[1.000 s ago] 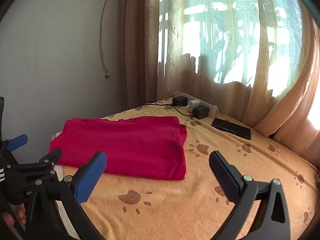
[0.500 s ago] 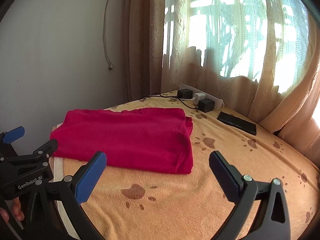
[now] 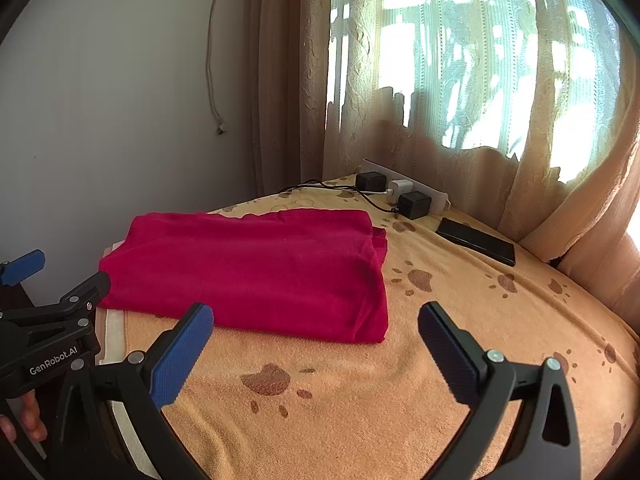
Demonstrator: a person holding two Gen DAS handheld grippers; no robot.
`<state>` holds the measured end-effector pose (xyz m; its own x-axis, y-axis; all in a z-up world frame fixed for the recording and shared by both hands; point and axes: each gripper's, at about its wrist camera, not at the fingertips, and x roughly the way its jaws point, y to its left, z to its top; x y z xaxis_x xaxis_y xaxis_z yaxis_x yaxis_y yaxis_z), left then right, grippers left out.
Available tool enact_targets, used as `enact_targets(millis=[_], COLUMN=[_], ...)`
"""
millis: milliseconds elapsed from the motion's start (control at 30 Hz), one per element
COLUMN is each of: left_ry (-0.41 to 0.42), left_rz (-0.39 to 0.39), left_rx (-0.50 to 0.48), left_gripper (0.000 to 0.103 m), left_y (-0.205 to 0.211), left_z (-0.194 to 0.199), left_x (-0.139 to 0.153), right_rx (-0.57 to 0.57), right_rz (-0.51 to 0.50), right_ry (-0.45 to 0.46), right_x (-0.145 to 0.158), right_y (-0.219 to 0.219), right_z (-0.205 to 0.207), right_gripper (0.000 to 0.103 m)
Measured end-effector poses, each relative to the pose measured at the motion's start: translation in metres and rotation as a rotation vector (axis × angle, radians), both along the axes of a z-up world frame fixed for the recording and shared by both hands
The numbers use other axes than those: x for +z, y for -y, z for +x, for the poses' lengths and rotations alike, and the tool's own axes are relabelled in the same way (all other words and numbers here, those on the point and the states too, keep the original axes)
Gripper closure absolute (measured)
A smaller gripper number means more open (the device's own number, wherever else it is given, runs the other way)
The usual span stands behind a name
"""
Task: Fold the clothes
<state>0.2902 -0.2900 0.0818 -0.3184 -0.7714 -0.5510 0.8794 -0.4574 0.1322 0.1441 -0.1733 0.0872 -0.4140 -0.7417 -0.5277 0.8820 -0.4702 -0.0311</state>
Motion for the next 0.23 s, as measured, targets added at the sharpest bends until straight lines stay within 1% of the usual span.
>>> enact_targets(millis=[233], left_ry=[0.003], left_rz=[0.018], left_rx=[0.006], left_gripper=[0.006], left_y=[0.002], left_z=[0.0004], left_x=[-0.002], right_rx=[-0.005], right_rz=[0.001], right_ry=[-0.004], right_x=[0.0017], right_y=[-0.0012], right_z=[0.0005], right_gripper=[0.0])
